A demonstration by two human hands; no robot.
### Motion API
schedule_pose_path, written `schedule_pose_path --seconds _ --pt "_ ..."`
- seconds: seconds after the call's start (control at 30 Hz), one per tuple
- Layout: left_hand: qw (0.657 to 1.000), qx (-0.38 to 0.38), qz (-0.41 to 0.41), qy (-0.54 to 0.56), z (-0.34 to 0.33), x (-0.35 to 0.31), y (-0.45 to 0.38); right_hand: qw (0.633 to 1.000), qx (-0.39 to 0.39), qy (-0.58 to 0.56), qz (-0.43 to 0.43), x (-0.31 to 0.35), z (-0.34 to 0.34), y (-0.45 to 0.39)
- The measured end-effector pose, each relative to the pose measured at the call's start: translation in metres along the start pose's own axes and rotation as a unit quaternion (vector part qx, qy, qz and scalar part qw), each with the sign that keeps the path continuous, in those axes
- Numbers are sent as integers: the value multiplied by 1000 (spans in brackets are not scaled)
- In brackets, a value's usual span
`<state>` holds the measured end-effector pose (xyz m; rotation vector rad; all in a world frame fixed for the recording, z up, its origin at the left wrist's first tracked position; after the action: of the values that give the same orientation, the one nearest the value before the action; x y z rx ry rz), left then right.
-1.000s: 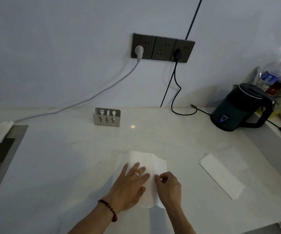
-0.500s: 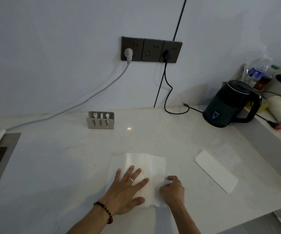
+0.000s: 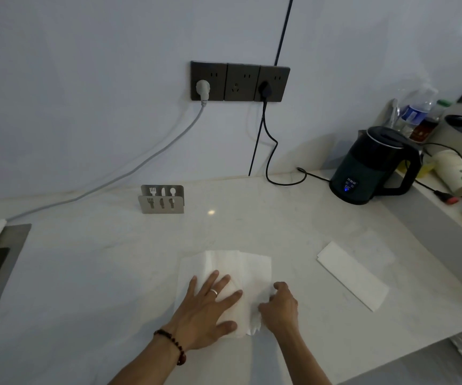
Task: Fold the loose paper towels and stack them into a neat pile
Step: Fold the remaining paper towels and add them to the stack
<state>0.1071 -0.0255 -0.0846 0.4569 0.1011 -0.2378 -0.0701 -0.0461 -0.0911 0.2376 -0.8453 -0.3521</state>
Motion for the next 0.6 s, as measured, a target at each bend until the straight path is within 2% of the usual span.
schedule_pose_path --seconds 0.17,0.27,0.33,0.37,0.43,0.5,0.53,0.6 --pt "1000 -13 -2 17 -2 2 -3 975 3 -219 -48 -5 11 1" --pt "999 -25 -3 35 5 1 -2 964 39 -263 11 24 15 8" --pt "992 -72 6 100 26 4 -1 963 59 -253 69 50 14 15" --pt "979 -114 22 167 42 8 1 963 69 -243 97 62 12 18" --pt "921 -191 87 329 71 25 8 959 107 -221 143 83 0 24" --pt "853 -164 175 464 71 44 4 955 159 -183 170 92 -15 31" --pt "831 -144 205 497 66 51 0 953 180 -172 174 94 -21 34" --pt "827 -129 225 498 58 59 -6 950 190 -172 176 90 -23 34"
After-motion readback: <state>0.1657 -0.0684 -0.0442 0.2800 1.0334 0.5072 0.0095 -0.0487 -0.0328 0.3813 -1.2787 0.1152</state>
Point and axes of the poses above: each hand's wrist, its own y-axis away from the middle knuckle, its own z-axis out of the back of the hand, x = y × z, the point moved 10 cm from there along -y, towards the middle knuckle, and after that the axes turned 10 degrees about z, right-handed, at the moved point
